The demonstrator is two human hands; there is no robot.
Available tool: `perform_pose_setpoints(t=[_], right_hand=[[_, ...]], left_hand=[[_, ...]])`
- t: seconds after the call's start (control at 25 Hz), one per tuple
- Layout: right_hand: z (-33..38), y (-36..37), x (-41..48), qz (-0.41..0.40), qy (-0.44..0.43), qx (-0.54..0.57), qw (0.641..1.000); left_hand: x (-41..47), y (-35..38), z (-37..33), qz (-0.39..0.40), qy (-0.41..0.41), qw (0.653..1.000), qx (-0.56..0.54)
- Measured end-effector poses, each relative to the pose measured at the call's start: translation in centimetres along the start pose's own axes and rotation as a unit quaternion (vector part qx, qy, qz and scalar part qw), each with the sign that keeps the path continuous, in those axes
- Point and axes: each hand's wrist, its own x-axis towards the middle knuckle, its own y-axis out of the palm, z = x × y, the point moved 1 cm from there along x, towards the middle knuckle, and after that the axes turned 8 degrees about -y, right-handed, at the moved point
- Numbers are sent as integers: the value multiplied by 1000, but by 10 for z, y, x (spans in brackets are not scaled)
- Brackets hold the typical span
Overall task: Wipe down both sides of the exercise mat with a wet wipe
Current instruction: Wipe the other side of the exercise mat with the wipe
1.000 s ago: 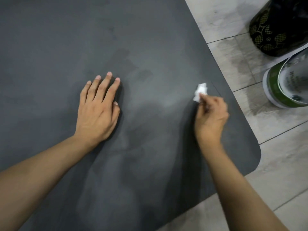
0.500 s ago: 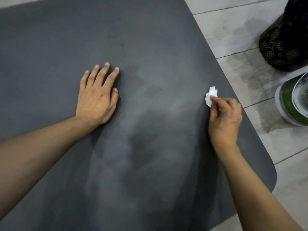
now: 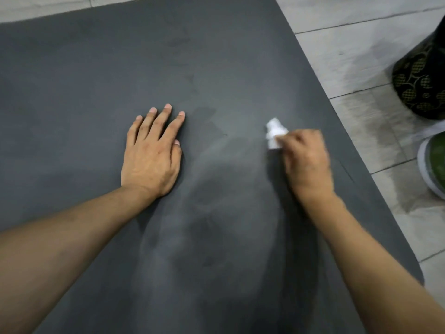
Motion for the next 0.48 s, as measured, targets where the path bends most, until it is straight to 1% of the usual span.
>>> perform_pose_setpoints(t=[0.04, 0.08, 0.12, 0.16, 0.2, 0.24, 0.28, 0.32, 0.36, 0.4, 0.44, 0.48], right_hand=[[-26, -6, 6, -24, 76, -24, 997], [-36, -9, 9, -49, 149, -26, 987], [-28, -4, 11, -71, 211, -16, 975], [-6, 3, 11, -86, 229, 9, 970], [28, 12, 11, -91, 199, 53, 974], [67, 21, 6, -87, 128, 98, 983], [103, 27, -2, -69, 34, 137, 988], [129, 29, -9, -39, -52, 159, 985], [134, 29, -11, -4, -122, 159, 980], [118, 29, -5, 17, -165, 146, 975], [90, 28, 4, 14, -167, 117, 979], [57, 27, 14, -5, -128, 75, 989]], left_hand=[[0, 0, 0, -1, 0, 1000, 1], [0, 0, 0, -5, -1, 1000, 1], [0, 0, -1, -9, -2, 1000, 3], [0, 0, -1, -11, -3, 1000, 4], [0, 0, -2, -11, -5, 1000, 4], [0, 0, -2, -9, -6, 1000, 3], [0, 0, -1, -10, -5, 1000, 2], [1, 1, 0, -11, -2, 1000, 2], [1, 1, 1, -10, 0, 1000, 3], [1, 0, 2, -7, 1, 1000, 3], [1, 0, 2, -6, 0, 1000, 3], [2, 0, 2, -8, -1, 1000, 4]])
